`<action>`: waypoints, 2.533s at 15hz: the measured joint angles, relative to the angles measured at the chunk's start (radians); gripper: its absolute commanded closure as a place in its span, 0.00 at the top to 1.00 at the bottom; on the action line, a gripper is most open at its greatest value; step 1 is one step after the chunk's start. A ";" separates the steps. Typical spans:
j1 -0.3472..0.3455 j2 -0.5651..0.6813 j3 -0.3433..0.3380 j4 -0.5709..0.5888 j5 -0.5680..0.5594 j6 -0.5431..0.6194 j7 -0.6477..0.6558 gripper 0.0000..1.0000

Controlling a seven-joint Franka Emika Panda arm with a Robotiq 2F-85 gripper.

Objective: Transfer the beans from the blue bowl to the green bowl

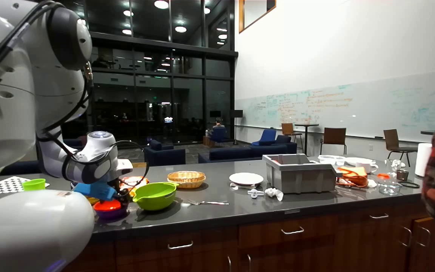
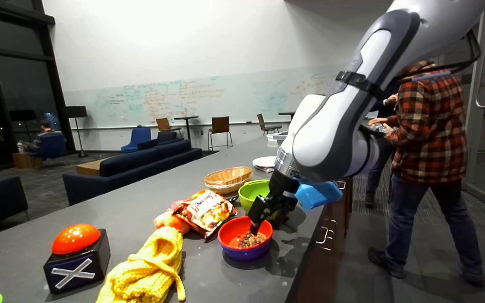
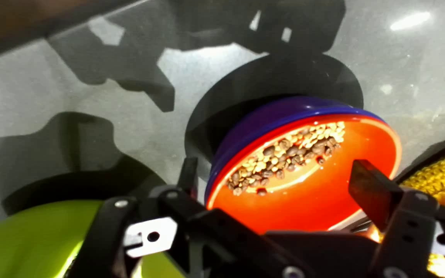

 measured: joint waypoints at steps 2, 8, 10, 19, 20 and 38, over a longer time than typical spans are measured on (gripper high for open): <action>-0.067 0.004 0.048 0.001 -0.078 0.000 0.073 1.00; -0.098 0.027 0.053 0.015 -0.115 -0.002 0.135 1.00; -0.096 0.036 0.050 0.019 -0.115 -0.003 0.142 1.00; -0.087 0.055 0.044 0.037 -0.115 -0.005 0.174 0.77; -0.085 0.056 0.042 0.038 -0.115 -0.005 0.177 0.82; 0.056 0.104 -0.093 0.076 -0.129 -0.024 0.234 0.00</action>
